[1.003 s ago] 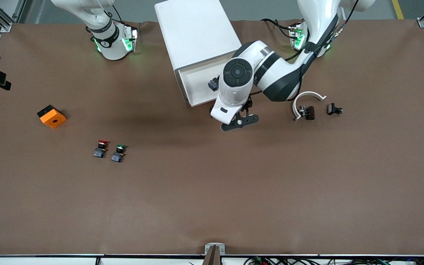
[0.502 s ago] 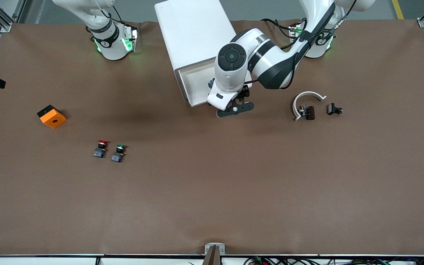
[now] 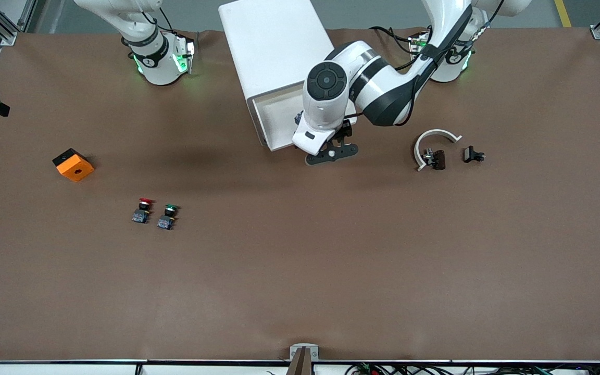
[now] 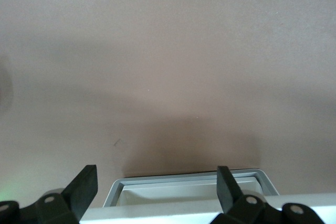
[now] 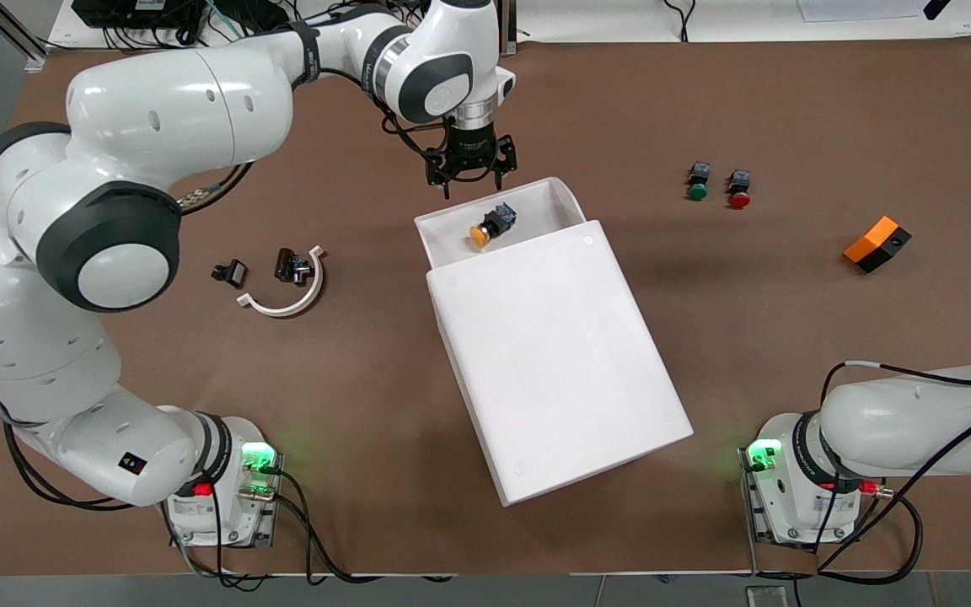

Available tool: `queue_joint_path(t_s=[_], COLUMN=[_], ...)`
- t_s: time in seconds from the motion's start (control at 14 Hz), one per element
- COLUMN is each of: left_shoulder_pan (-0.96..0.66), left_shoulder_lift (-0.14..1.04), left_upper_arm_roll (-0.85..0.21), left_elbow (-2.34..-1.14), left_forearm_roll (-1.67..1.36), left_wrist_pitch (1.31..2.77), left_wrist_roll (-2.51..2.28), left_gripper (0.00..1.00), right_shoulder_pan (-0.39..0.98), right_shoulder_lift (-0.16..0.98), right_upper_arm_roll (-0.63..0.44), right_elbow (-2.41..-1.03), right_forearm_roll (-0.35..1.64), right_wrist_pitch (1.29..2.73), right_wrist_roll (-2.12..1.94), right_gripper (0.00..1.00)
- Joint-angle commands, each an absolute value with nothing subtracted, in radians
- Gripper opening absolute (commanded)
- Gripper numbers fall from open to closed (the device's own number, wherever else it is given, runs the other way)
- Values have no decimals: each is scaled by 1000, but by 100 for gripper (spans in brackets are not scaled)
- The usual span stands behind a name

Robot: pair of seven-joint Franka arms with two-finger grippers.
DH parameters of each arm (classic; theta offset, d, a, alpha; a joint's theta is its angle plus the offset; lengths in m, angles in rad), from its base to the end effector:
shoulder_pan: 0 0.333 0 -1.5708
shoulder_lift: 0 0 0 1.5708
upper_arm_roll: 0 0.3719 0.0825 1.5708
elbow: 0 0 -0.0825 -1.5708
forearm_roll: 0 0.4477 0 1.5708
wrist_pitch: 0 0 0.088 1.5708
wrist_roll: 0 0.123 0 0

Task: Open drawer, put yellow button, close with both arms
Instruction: 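Push the drawer front into the cabinet with the left gripper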

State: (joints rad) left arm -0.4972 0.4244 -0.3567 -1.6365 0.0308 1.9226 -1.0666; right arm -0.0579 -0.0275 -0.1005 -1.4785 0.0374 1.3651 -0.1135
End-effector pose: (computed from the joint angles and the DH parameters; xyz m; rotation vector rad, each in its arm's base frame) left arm 0.5038 -0.5303 0.3826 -3.0885 -0.3435 0.2495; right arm 0.5774 -0.0880 0.7124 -3.0876 0.0597 0.1234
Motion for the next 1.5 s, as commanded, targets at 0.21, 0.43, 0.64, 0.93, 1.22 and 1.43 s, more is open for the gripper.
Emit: queue_joint_path(t_s=[0.21, 0.43, 0.64, 0.93, 1.22, 1.43], left_shoulder_pan=[-492, -494, -494, -494, -492, -494], left_shoulder_lift=[400, 408, 419, 428, 434, 434], left_upper_arm_roll=[-405, -433, -463, -498, -529, -540], left_elbow=[-1675, -1677, -1678, -1686, -1698, -1697], left_forearm_roll=[51, 40, 37, 34, -30, -92], left_wrist_pitch=[1936, 1933, 1930, 1930, 1930, 1934], left_wrist_roll=[-1143, -1198, -1255, -1299, -1316, -1319], left_gripper=[100, 100, 100, 100, 100, 100], right_shoulder_pan=[-48, -46, -48, -48, -48, -48], right_shoulder_lift=[-60, -60, -61, -80, -120, -120], right_upper_arm_roll=[-94, -91, -92, -95, -98, -97], right_elbow=[-1511, -1512, -1513, -1535, -1591, -1591], right_forearm_roll=[-5, -26, -25, -15, -12, -11], right_wrist_pitch=[1413, 1439, 1442, 1445, 1480, 1479], right_wrist_roll=[-153, -202, -187, -85, -75, -28], right_gripper=[100, 100, 100, 100, 100, 100])
